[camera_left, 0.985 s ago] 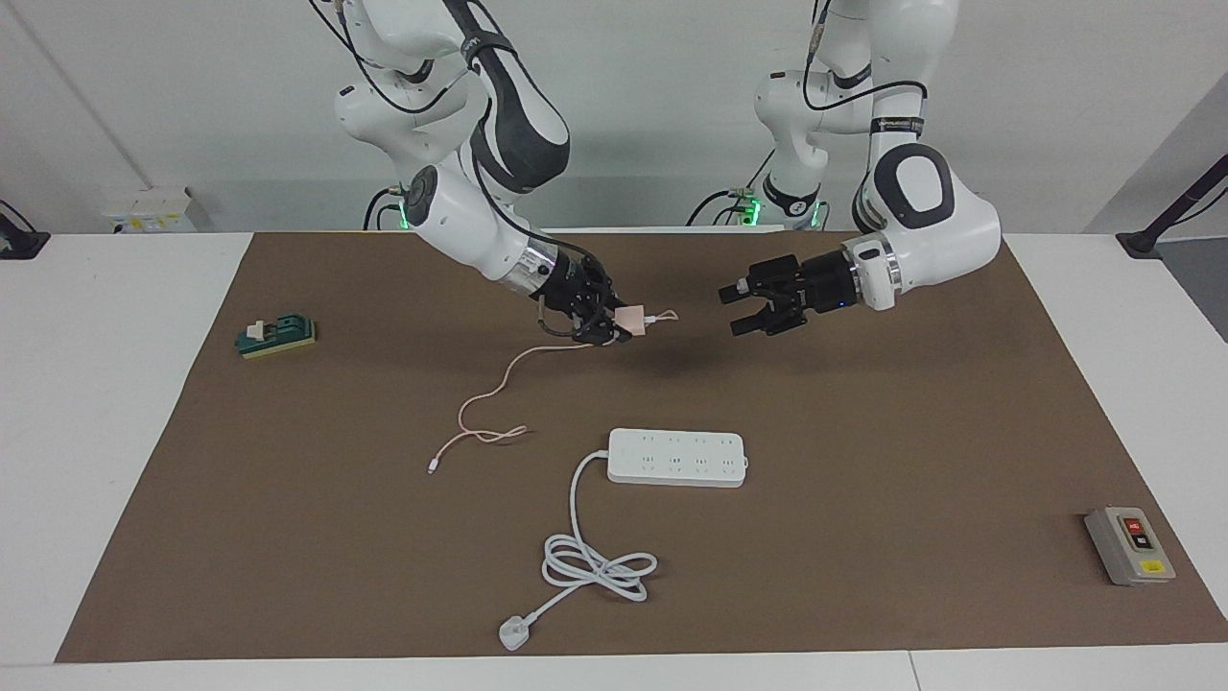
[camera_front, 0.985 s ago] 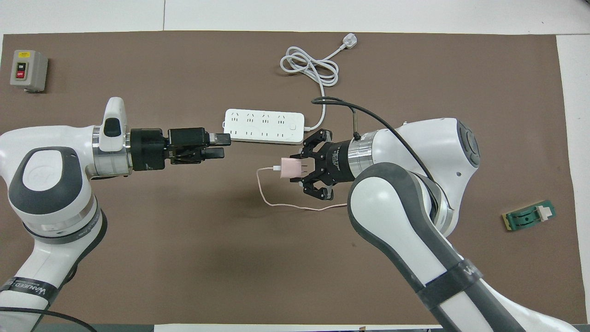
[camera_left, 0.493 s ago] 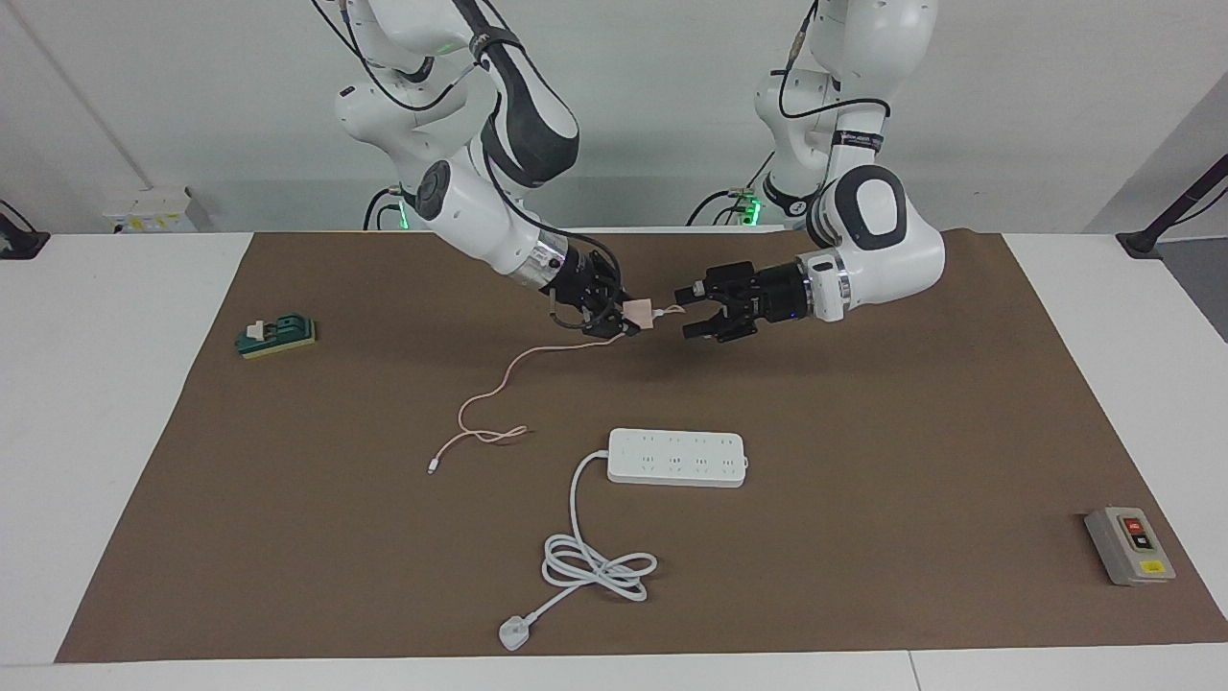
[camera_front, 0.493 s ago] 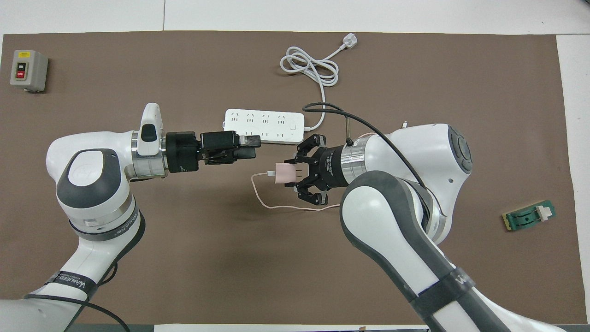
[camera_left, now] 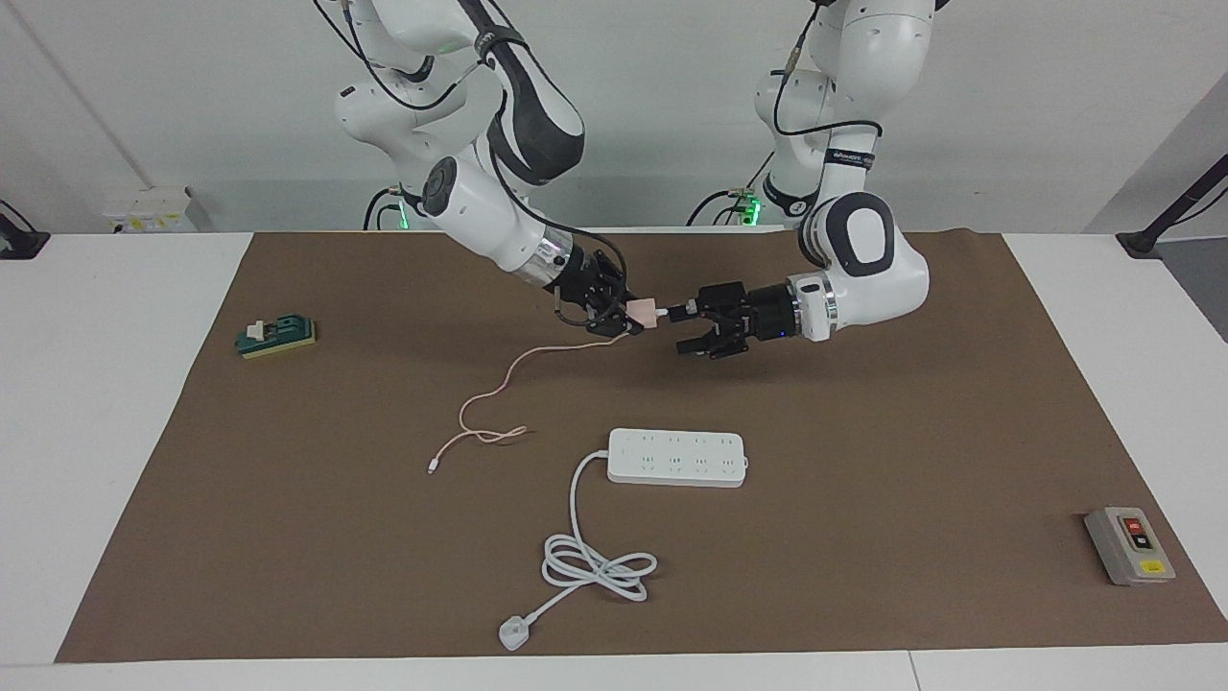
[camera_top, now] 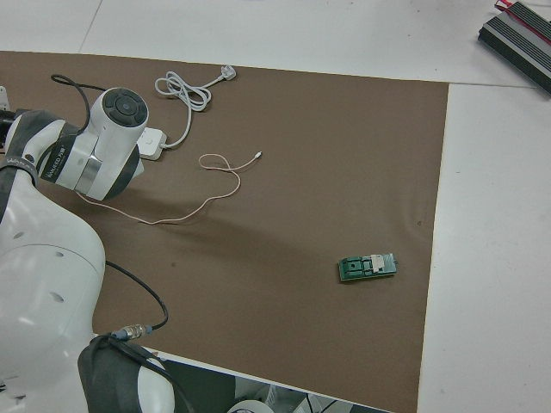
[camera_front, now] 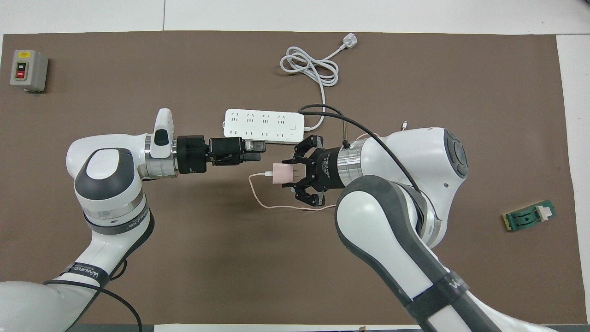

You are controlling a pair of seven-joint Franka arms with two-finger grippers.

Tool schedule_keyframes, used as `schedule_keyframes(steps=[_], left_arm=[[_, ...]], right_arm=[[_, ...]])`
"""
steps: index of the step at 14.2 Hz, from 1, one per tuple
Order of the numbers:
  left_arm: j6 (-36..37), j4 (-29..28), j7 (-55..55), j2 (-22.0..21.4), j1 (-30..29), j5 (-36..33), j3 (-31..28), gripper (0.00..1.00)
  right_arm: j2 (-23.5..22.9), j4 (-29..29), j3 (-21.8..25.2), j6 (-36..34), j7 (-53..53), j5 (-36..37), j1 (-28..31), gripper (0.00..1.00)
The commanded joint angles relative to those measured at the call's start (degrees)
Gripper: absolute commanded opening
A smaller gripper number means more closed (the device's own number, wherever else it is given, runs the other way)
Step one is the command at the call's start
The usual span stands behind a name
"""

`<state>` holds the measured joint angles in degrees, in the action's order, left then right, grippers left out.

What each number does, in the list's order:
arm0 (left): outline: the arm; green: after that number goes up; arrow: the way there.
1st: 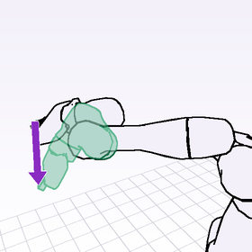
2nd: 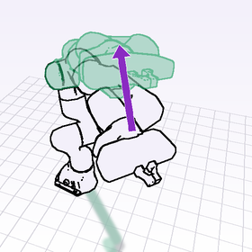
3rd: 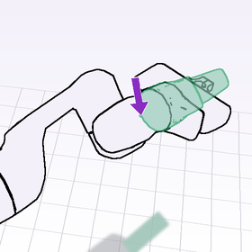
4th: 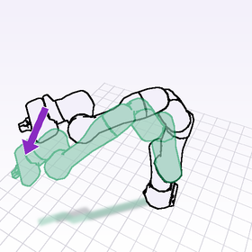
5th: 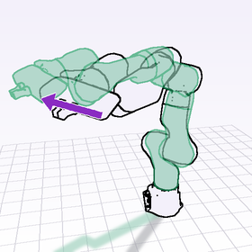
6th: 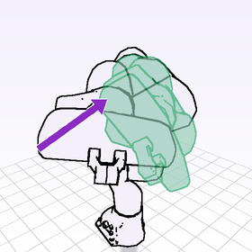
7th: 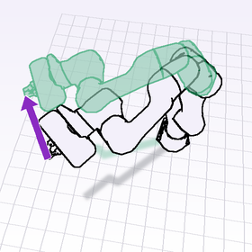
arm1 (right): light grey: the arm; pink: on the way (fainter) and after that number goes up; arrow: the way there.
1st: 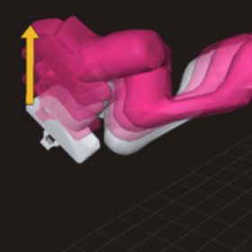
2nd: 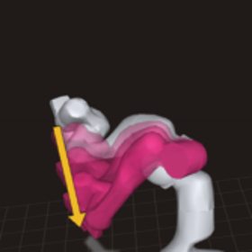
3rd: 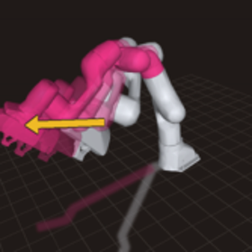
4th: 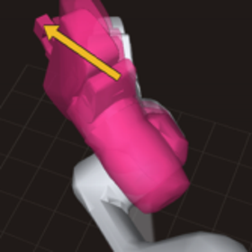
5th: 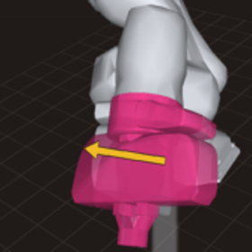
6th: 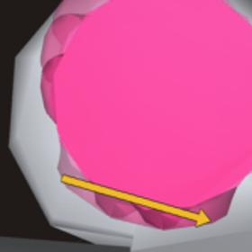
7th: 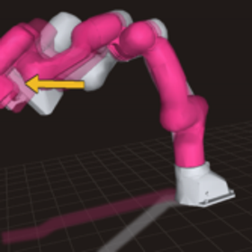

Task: Plug charger into power strip

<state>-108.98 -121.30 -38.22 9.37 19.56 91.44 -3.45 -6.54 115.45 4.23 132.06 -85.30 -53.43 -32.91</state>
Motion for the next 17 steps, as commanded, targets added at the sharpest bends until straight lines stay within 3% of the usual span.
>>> schedule_keyframes(steps=[1,17], left_arm=[[3.8,-1.3,-2.7,0.1,-0.5,1.5,-0.6,0.98],[1.5,-5.6,-5.3,-1.3,3.1,4.7,-0.5,0.98]], right_arm=[[1.5,2.2,0.0,2.0,1.5,-1.6,-0.7,0.0],[1.1,2.2,0.0,7.7,2.4,-1.7,-1.8,0.0]])
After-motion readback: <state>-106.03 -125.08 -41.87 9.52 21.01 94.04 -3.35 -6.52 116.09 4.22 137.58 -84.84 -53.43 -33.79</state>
